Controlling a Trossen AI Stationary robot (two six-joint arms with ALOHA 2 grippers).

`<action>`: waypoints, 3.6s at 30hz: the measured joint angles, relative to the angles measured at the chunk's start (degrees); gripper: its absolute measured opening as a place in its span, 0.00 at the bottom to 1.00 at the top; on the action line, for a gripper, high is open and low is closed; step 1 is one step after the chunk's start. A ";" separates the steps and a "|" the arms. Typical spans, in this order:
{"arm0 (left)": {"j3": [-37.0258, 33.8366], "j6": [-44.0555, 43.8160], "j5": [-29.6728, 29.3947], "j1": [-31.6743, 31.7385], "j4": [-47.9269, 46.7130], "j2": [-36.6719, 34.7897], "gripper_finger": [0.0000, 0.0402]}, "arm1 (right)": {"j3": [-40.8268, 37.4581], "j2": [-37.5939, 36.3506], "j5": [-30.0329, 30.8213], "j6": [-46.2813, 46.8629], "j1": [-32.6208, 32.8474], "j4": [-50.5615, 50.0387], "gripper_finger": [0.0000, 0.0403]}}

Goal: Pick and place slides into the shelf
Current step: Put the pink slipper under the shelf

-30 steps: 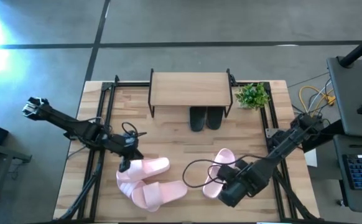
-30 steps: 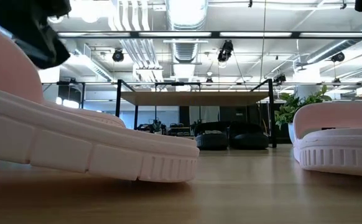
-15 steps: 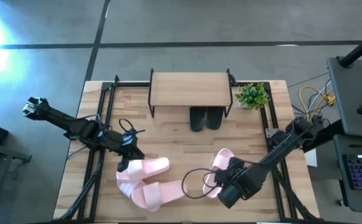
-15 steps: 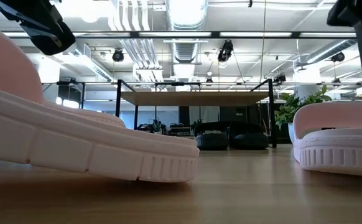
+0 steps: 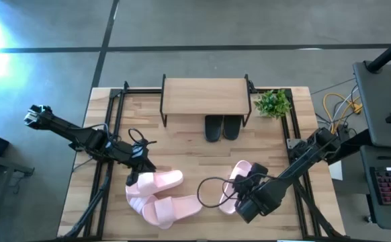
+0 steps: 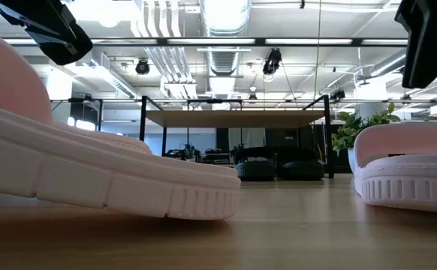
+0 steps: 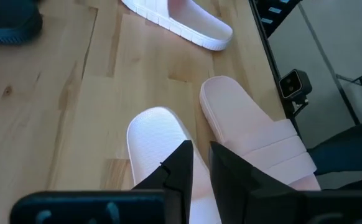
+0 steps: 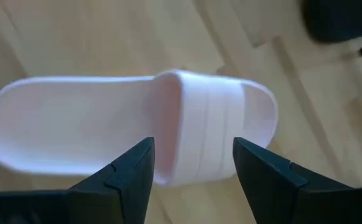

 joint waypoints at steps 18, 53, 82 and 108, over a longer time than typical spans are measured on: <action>-0.15 -9.20 4.80 0.02 -20.15 0.03 0.09 | -3.00 -0.09 0.88 4.05 -0.47 -0.13 0.52; -0.83 1.51 17.91 -6.98 -20.51 7.85 0.09 | -3.62 -0.09 -0.41 -4.99 -0.79 5.33 0.52; -0.98 12.24 -21.17 -9.16 -4.45 25.49 0.09 | -5.99 -0.08 -0.12 0.01 -0.78 5.35 0.52; -1.47 -11.01 -14.59 -9.25 -12.94 -7.13 0.09 | -7.36 -0.04 0.28 -11.42 -2.07 8.59 0.52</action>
